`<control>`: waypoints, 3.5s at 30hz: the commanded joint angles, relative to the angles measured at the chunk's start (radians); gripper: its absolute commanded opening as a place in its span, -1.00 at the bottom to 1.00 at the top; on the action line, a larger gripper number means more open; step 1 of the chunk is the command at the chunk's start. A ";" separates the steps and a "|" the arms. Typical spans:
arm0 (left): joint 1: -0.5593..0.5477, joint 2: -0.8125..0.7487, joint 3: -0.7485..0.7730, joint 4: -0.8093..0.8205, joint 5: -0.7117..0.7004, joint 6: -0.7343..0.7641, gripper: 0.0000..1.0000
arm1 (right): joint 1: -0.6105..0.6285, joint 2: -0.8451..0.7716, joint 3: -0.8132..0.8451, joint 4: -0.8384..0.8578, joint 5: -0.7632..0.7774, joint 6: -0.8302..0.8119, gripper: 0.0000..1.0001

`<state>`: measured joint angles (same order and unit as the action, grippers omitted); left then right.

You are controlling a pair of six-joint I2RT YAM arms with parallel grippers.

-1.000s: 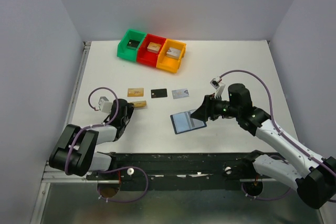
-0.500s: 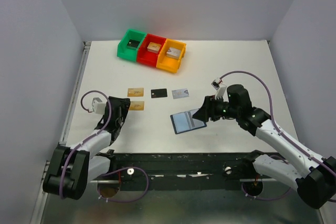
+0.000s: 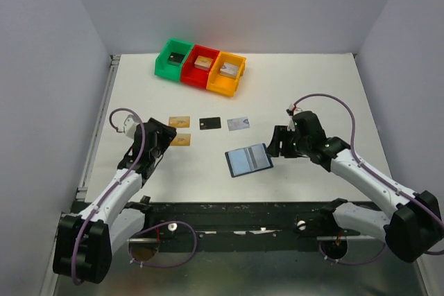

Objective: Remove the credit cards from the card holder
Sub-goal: Remove the credit card from the card holder.

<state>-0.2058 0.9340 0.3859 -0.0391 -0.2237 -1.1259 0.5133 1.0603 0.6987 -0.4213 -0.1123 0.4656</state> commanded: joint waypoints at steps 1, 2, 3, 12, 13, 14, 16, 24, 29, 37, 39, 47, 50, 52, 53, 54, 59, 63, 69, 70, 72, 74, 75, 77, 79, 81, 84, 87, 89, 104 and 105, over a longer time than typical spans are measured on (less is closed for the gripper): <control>-0.088 0.074 0.041 0.095 0.224 0.165 0.58 | -0.036 0.084 0.005 -0.027 0.083 0.031 0.36; -0.137 0.089 0.047 0.119 0.224 0.188 0.56 | -0.042 0.108 0.005 -0.022 0.088 0.036 0.35; -0.182 0.116 0.062 0.129 0.222 0.219 0.57 | -0.050 0.130 0.005 -0.017 0.091 0.039 0.34; -0.443 0.357 0.255 0.087 0.343 0.402 0.56 | -0.094 0.270 0.024 0.013 0.103 0.051 0.26; -0.449 0.364 0.255 0.093 0.354 0.402 0.57 | -0.096 0.285 0.025 0.019 0.100 0.048 0.22; -0.454 0.368 0.254 0.096 0.362 0.406 0.56 | -0.099 0.299 0.031 0.027 0.099 0.048 0.20; -0.457 0.368 0.252 0.100 0.369 0.411 0.56 | -0.104 0.329 0.042 0.036 0.089 0.047 0.11; -0.461 0.382 0.243 0.142 0.397 0.406 0.52 | -0.117 0.409 0.064 0.076 0.077 0.039 -0.10; -0.465 0.394 0.248 0.148 0.409 0.408 0.51 | -0.124 0.434 0.065 0.101 0.053 0.042 -0.22; -0.469 0.407 0.258 0.159 0.432 0.417 0.50 | -0.122 0.422 0.039 0.150 -0.003 0.041 -0.74; -0.469 0.410 0.257 0.168 0.442 0.420 0.50 | -0.124 0.383 0.024 0.156 -0.024 0.039 -0.88; -0.506 0.485 0.329 0.206 0.547 0.462 0.36 | -0.124 0.224 -0.045 0.167 -0.174 0.036 -0.99; -0.538 0.549 0.392 0.177 0.572 0.492 0.25 | -0.122 0.202 -0.062 0.173 -0.220 0.041 -0.99; -0.556 0.586 0.435 0.156 0.580 0.508 0.20 | -0.122 0.193 -0.067 0.174 -0.240 0.039 -0.99; -0.564 0.604 0.456 0.144 0.580 0.515 0.19 | -0.122 0.187 -0.067 0.173 -0.247 0.038 -0.99; -0.573 0.624 0.473 0.128 0.578 0.521 0.19 | -0.122 0.179 -0.068 0.174 -0.253 0.035 -0.99; -0.610 0.698 0.551 0.052 0.552 0.558 0.10 | -0.122 0.133 -0.079 0.188 -0.274 0.025 -0.99; -0.626 0.735 0.587 0.001 0.523 0.571 -0.05 | -0.122 0.130 -0.074 0.180 -0.276 0.018 -0.99; -0.636 0.766 0.620 -0.039 0.491 0.578 -0.03 | -0.122 0.127 -0.076 0.199 -0.306 0.021 -0.99; -0.639 0.770 0.628 -0.045 0.489 0.580 -0.01 | -0.122 0.125 -0.079 0.203 -0.314 0.021 -0.99; -0.642 0.785 0.640 -0.054 0.486 0.581 0.03 | -0.122 0.125 -0.084 0.211 -0.323 0.019 -0.99; -0.646 0.795 0.653 -0.062 0.481 0.583 0.05 | -0.122 0.130 -0.087 0.214 -0.336 0.021 -0.99; -0.647 0.798 0.656 -0.065 0.478 0.584 0.08 | -0.124 0.129 -0.087 0.220 -0.340 0.022 -0.99; -0.650 0.801 0.663 -0.067 0.475 0.584 0.11 | -0.121 0.130 -0.093 0.230 -0.351 0.025 -0.99; -0.653 0.809 0.673 -0.077 0.468 0.587 0.12 | -0.124 0.130 -0.094 0.234 -0.359 0.027 -0.99; -0.656 0.812 0.677 -0.081 0.463 0.587 0.16 | -0.122 0.130 -0.099 0.237 -0.363 0.025 -0.99; -0.658 0.812 0.679 -0.084 0.457 0.586 0.19 | -0.122 0.132 -0.097 0.239 -0.368 0.027 -0.99; -0.659 0.815 0.680 -0.087 0.452 0.586 0.21 | -0.122 0.135 -0.097 0.242 -0.371 0.027 -0.99; -0.661 0.818 0.685 -0.088 0.451 0.586 0.22 | -0.122 0.135 -0.097 0.240 -0.372 0.025 -1.00; -0.675 0.816 0.694 -0.122 0.416 0.587 0.24 | -0.122 0.124 -0.100 0.242 -0.383 0.027 -0.99; -0.675 0.818 0.691 -0.125 0.411 0.587 0.20 | -0.122 0.122 -0.100 0.242 -0.382 0.027 -0.99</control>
<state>-0.8726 1.7378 1.0534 -0.1341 0.2234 -0.5465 0.3969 1.1984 0.6117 -0.2024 -0.4664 0.4969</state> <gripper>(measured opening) 0.638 0.024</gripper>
